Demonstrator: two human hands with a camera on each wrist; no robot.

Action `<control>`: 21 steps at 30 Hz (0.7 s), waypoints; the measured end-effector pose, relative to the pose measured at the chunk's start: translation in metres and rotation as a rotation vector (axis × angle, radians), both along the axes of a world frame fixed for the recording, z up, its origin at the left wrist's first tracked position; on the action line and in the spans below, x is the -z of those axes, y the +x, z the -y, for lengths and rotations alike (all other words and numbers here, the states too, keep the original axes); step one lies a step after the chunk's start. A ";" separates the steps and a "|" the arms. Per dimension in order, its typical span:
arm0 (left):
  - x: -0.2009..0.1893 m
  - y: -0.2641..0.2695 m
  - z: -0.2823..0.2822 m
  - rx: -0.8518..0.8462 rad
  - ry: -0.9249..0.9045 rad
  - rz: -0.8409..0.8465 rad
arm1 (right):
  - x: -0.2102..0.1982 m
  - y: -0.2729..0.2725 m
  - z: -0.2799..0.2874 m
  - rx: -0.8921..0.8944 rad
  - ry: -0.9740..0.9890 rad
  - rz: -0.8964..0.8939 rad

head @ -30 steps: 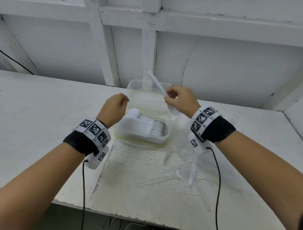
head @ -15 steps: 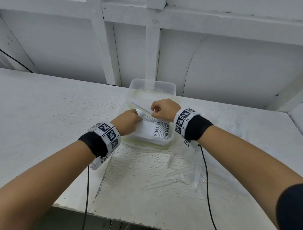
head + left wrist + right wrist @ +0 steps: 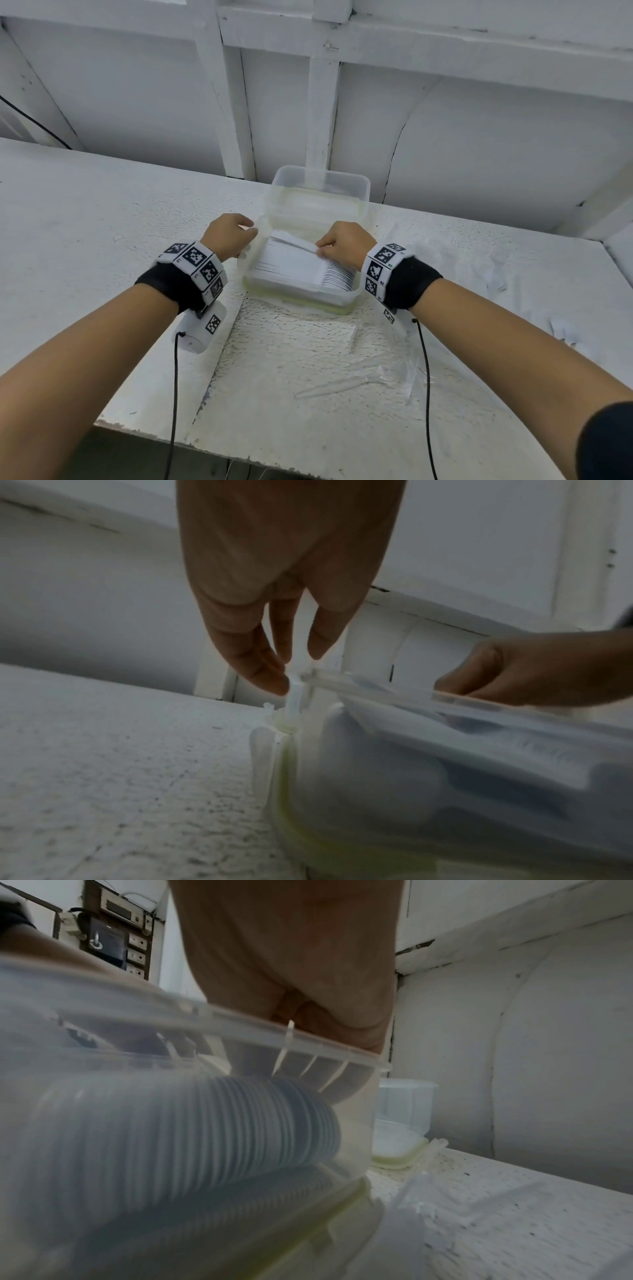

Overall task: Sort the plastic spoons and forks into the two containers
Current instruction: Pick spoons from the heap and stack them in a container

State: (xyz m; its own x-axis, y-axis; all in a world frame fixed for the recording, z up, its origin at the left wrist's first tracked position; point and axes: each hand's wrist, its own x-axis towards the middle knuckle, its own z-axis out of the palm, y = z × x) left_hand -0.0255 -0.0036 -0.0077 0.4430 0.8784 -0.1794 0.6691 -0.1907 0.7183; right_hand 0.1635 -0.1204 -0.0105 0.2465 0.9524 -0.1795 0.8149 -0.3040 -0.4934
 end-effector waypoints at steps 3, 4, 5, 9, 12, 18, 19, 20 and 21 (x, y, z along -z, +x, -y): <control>0.002 0.000 -0.001 -0.024 -0.061 0.032 | 0.003 -0.003 -0.001 0.020 -0.006 0.019; 0.002 0.000 -0.001 -0.027 -0.064 0.037 | 0.003 -0.004 -0.001 0.027 -0.005 0.015; 0.002 0.000 -0.002 -0.027 -0.064 0.039 | 0.003 -0.004 -0.001 0.030 -0.002 0.012; 0.002 0.001 -0.001 -0.028 -0.063 0.037 | 0.000 -0.005 0.001 -0.026 -0.012 0.031; 0.003 0.001 -0.001 -0.037 -0.064 0.041 | -0.002 -0.006 0.002 -0.056 -0.031 0.046; -0.002 0.001 0.004 -0.054 -0.039 -0.007 | -0.004 -0.006 0.006 -0.078 -0.014 0.068; -0.004 0.001 0.006 -0.055 -0.023 -0.018 | -0.005 -0.005 0.008 -0.084 -0.005 0.071; -0.006 0.001 0.007 -0.057 0.002 -0.041 | -0.008 -0.004 0.010 -0.092 0.012 0.078; -0.009 0.001 0.009 -0.056 0.043 -0.076 | -0.011 -0.002 0.014 -0.099 0.041 0.084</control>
